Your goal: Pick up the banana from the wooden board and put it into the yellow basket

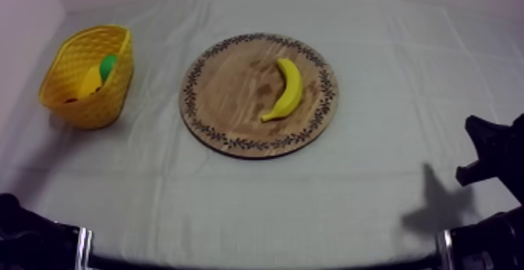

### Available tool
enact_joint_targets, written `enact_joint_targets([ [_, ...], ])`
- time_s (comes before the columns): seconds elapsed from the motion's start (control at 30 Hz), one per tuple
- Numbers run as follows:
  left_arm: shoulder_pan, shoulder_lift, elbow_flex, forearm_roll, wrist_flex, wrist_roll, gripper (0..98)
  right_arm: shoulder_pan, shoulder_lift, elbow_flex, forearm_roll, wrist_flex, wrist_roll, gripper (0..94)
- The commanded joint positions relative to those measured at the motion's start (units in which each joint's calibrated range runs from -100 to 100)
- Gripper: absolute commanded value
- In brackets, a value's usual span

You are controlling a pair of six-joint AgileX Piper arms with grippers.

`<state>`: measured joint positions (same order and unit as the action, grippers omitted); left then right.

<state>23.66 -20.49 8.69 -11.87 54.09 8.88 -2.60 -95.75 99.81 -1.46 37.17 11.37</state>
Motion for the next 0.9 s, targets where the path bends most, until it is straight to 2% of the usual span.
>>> enact_joint_targets([
  [0.0, 3.6, 3.0, -0.9, -1.89, -0.1, 1.9, 0.0, 0.0, 0.0, 0.0, 0.0, 0.0, 0.0, 0.3],
  [0.2, 7.8, 9.8, -4.5, -4.18, 1.7, 5.0, 0.0, 0.0, 0.0, 0.0, 0.0, 0.0, 0.0, 0.3],
  [0.4, 10.6, 17.4, -8.4, -5.42, 2.6, 8.6, 0.0, 0.0, 0.0, 0.0, 0.0, 0.0, 0.0, 0.3],
  [0.63, 12.8, 26.6, -13.5, -6.02, 3.5, 14.9, 0.0, 0.0, 0.0, 0.0, 0.0, 0.0, 0.0, 0.3],
  [0.87, 14.0, 36.2, -23.8, -5.13, 10.1, 18.7, 0.0, 0.0, 0.0, 0.0, 0.0, 0.0, 0.0, 0.3],
])
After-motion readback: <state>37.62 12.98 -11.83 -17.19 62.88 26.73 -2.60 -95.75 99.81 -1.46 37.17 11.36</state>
